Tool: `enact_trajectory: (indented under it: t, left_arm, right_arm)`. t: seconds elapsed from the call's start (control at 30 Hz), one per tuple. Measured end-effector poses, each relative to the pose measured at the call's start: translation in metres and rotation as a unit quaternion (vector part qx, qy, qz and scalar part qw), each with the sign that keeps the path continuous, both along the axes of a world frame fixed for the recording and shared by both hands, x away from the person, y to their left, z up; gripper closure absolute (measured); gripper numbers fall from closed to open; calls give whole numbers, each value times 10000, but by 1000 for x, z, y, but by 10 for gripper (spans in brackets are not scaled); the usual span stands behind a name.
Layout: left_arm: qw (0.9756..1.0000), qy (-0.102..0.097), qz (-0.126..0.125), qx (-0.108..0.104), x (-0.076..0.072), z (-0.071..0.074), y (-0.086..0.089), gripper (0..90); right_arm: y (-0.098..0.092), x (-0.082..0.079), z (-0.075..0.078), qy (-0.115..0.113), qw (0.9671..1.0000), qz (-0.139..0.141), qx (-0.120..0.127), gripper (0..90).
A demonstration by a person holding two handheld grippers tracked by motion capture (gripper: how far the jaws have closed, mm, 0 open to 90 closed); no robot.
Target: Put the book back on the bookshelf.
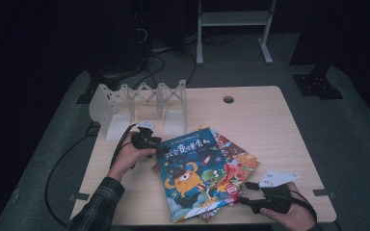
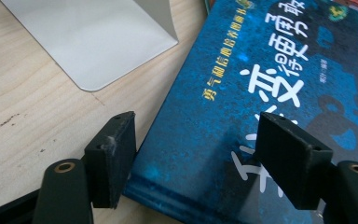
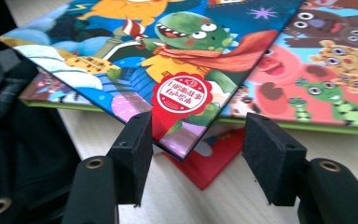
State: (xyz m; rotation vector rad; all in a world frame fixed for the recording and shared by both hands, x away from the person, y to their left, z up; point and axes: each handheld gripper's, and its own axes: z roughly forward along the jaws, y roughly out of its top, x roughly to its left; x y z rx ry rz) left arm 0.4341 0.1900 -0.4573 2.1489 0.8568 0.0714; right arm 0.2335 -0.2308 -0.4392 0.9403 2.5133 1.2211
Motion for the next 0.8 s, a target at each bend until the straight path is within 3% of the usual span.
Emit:
enact_trajectory:
  t: [0.33, 0.57, 0.8]
  left_arm:
    - [9997, 126, -126, 158, -9, 7, 0, 292]
    - [9996, 213, -122, 116, -16, 4, 5, 294]
    - [9996, 220, -201, 15, -26, 8, 6, 283]
  right_arm:
    - [-12, 16, -1, -90, 9992, -364, -161, 434]
    - [-17, 30, 2, -247, 9974, -616, -269, 439]
    - [-21, 50, 0, -376, 9937, -892, -556, 451]
